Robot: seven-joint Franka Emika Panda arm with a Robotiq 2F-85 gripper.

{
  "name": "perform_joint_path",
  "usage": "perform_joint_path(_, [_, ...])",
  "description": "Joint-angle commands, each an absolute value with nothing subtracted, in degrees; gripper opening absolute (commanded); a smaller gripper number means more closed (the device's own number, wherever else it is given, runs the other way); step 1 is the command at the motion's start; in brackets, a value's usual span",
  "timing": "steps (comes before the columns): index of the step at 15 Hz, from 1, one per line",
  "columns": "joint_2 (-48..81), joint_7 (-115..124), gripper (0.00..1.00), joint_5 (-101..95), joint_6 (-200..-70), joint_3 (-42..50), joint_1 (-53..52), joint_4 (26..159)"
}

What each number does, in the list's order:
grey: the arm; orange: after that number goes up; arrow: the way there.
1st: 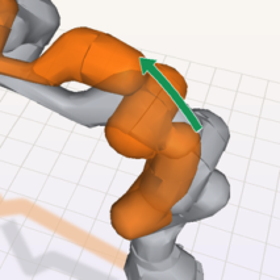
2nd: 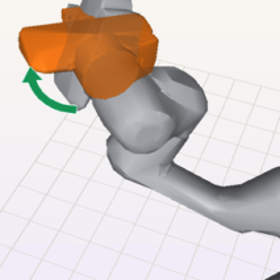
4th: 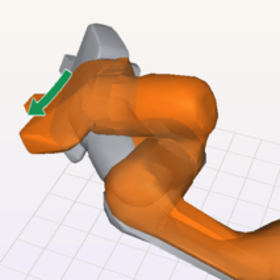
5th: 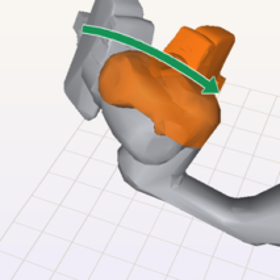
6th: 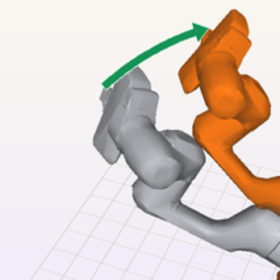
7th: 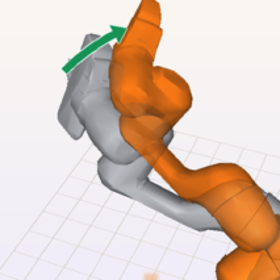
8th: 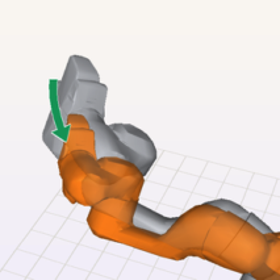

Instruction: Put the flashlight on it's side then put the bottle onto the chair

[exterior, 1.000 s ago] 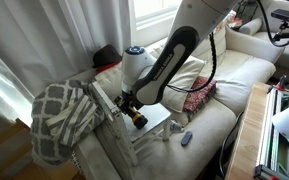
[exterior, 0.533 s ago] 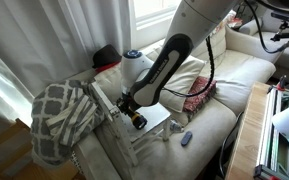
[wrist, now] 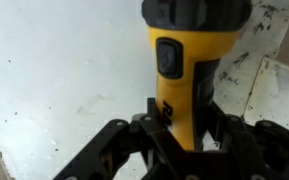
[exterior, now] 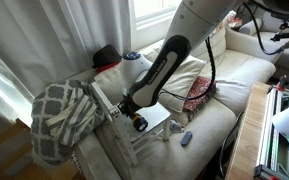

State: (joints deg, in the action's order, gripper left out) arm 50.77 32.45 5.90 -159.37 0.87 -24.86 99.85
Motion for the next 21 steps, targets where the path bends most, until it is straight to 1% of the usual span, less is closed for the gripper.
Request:
perform_joint_path(1, [51.1,33.3,0.24,7.5,-156.0,0.0,-24.7,98.9])
perform_joint_path(2, [51.0,34.0,0.24,7.4,-155.4,0.5,-25.1,99.0])
perform_joint_path(3, [50.8,34.6,0.68,7.2,-154.9,0.8,-25.3,99.0])
perform_joint_path(5, [50.3,35.9,0.8,6.8,-154.2,1.3,-25.6,99.3])
perform_joint_path(7, [49.2,36.7,0.95,6.7,-153.4,1.2,-25.4,99.8])
perform_joint_path(8, [48.6,37.1,1.0,6.5,-153.1,1.4,-25.6,100.0])
perform_joint_path(12, [43.7,38.0,1.0,5.4,-151.8,2.2,-26.1,102.9])
perform_joint_path(14, [38.8,38.5,1.0,5.6,-148.9,1.8,-25.4,106.2])
perform_joint_path(17, [30.1,40.2,1.0,2.8,-144.1,3.7,-25.8,113.1])
perform_joint_path(21, [19.0,37.8,1.0,-0.7,-139.8,2.4,-22.8,121.9])
